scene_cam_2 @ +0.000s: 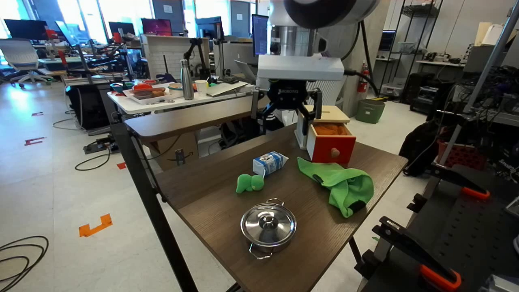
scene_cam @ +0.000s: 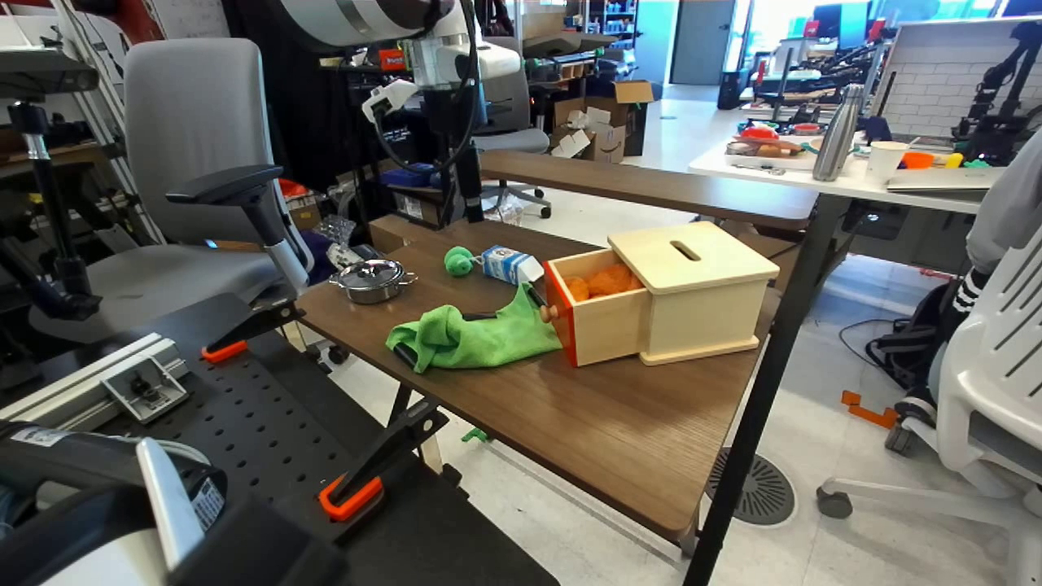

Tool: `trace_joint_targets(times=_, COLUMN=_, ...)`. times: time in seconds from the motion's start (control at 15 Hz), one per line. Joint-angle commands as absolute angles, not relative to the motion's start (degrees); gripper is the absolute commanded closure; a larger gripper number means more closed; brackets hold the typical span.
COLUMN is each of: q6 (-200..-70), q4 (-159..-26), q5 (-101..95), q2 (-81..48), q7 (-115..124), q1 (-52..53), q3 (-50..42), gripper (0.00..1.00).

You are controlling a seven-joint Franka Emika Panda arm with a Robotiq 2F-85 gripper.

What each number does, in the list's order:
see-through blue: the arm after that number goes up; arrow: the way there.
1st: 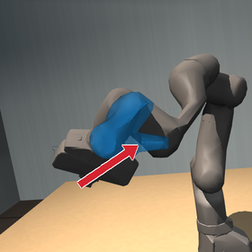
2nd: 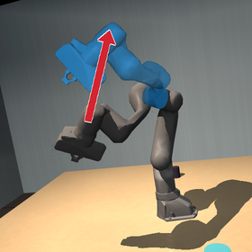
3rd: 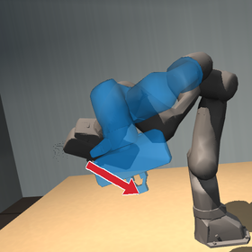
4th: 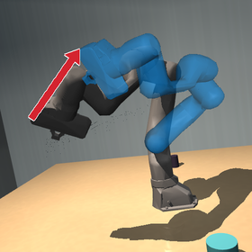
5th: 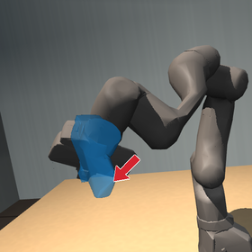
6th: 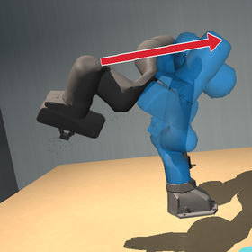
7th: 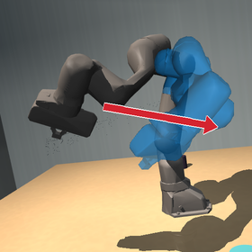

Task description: Move the blue and white carton to the right

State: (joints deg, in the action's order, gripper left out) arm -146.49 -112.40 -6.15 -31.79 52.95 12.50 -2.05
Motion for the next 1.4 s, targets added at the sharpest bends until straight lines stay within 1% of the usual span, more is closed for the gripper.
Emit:
trace_joint_targets(times=0.0, q6=-147.9, q4=-108.0, q5=-4.1, q2=-36.6, q7=54.9, q1=13.3, q3=-3.6, gripper=0.00)
trace_joint_targets(times=0.87, q6=-148.5, q4=-94.9, q5=3.9, q2=-49.9, q7=58.6, q1=12.7, q3=-4.2, gripper=0.00)
trace_joint_targets(times=0.93, q6=-148.2, q4=-94.2, q5=4.1, q2=-50.5, q7=58.4, q1=12.6, q3=-4.1, gripper=0.17)
trace_joint_targets(times=1.0, q6=-147.9, q4=-93.5, q5=4.1, q2=-51.1, q7=58.3, q1=12.7, q3=-4.3, gripper=0.28)
trace_joint_targets(times=1.33, q6=-147.6, q4=-90.7, q5=3.2, q2=-53.8, q7=58.9, q1=13.5, q3=-5.8, gripper=0.66)
